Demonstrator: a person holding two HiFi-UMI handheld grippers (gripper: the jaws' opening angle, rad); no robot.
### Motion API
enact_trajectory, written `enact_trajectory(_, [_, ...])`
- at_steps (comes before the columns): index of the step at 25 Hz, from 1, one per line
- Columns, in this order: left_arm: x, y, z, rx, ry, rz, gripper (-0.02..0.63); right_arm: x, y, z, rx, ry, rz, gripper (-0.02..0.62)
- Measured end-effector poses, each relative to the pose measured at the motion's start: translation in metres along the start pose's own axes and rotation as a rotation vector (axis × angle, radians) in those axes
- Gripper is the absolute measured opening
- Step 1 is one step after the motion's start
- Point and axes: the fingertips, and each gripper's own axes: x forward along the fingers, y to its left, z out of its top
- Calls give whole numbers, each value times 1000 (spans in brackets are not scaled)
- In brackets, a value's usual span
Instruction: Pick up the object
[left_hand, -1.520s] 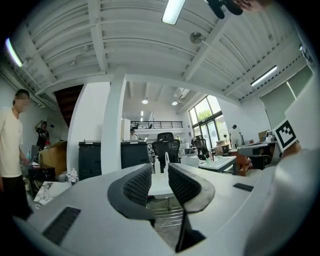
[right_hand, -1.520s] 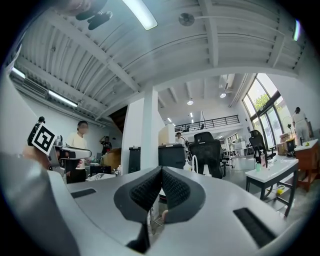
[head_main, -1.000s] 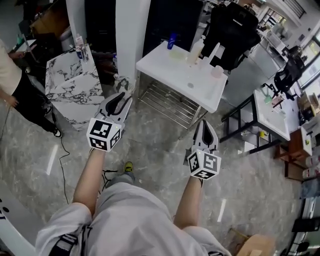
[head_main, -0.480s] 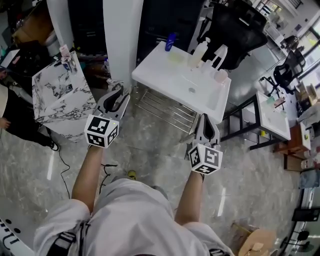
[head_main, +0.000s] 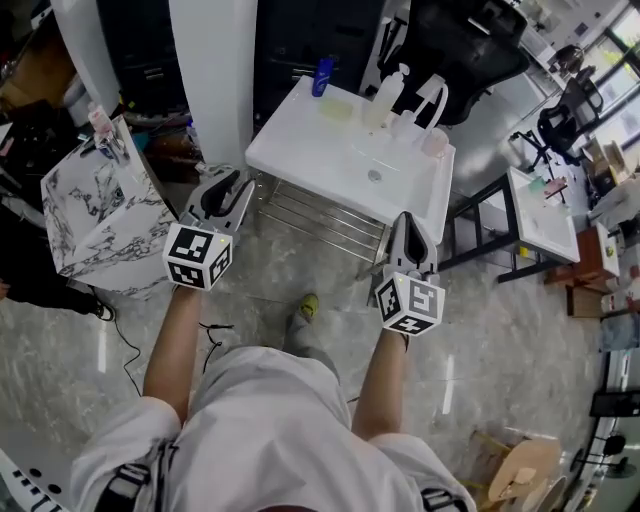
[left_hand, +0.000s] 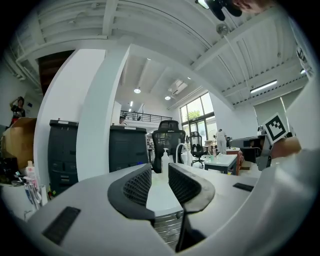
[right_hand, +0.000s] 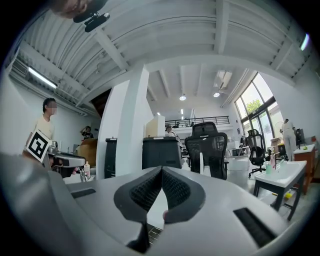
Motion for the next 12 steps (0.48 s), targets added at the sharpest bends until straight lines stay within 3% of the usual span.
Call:
enact_trajectory(6, [62, 9, -11, 13, 5, -17, 103, 54, -23, -13, 7, -7, 5, 6])
enact_trajectory(12, [156, 38, -13, 8, 24, -9, 103, 154, -58, -18, 3, 4, 25, 6])
